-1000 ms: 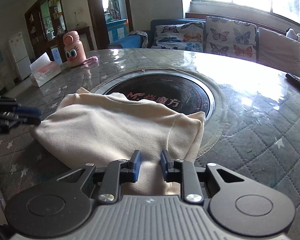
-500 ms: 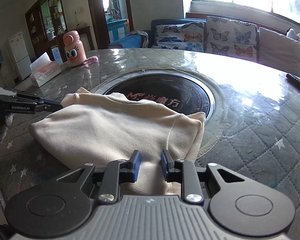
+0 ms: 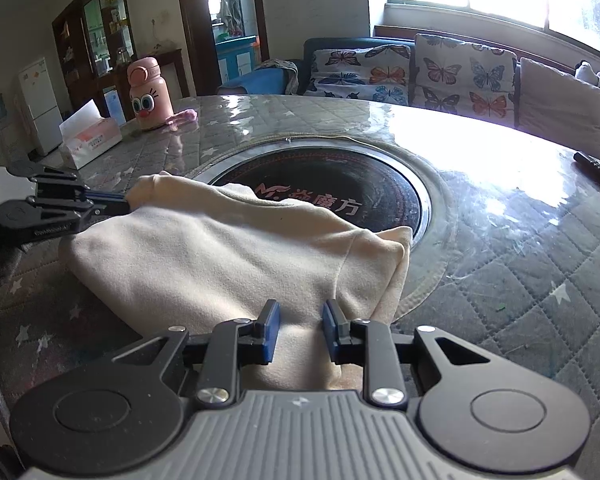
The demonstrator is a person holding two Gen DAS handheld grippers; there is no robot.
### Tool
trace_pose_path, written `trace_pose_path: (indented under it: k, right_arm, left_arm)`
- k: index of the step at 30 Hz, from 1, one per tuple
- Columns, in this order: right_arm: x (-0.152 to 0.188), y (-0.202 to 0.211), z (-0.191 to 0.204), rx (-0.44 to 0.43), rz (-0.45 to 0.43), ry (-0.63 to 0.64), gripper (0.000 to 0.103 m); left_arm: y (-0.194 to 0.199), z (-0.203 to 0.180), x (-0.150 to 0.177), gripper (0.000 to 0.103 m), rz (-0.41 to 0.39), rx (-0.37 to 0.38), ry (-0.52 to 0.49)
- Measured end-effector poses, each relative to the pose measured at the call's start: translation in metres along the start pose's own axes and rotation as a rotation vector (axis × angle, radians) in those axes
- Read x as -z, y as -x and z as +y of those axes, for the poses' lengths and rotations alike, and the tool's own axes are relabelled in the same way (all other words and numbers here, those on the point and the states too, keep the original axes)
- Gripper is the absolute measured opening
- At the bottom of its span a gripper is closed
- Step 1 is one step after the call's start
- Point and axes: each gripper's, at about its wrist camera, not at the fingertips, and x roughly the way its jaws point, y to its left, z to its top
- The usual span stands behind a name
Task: Fold clothes
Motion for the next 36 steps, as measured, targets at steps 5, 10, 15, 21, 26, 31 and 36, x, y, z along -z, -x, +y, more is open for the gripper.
trace_pose_path:
  k: [5, 10, 15, 21, 26, 31, 36]
  right_arm:
    - [0.000, 0.000, 0.001, 0.005, -0.001, 0.002, 0.024]
    - [-0.001, 0.000, 0.003, 0.007, 0.000, 0.007, 0.029]
    - [0.000, 0.000, 0.001, 0.016, -0.001, 0.002, 0.035]
    - [-0.007, 0.002, -0.001, 0.000, -0.007, -0.006, 0.035]
    - [-0.025, -0.003, 0.001, -0.009, -0.036, 0.004, 0.035]
    - [-0.041, -0.023, -0.003, 0.007, -0.039, 0.011, 0.034]
    - [-0.048, -0.048, -0.012, 0.015, -0.007, -0.012, 0.027]
  left_arm:
    - [0.020, 0.009, -0.011, 0.007, -0.030, -0.016, 0.045]
    - [0.033, -0.010, -0.017, 0.008, -0.050, 0.094, 0.045]
    - [0.015, -0.020, 0.002, 0.008, 0.025, 0.104, 0.024]
    - [0.013, -0.011, -0.013, 0.010, 0.014, 0.104, 0.063]
    - [-0.010, -0.009, -0.034, 0.011, 0.010, 0.102, 0.080]
    - [-0.040, -0.006, -0.045, 0.011, 0.048, 0.099, 0.097]
    - [-0.062, 0.000, -0.041, 0.011, 0.092, 0.080, 0.113]
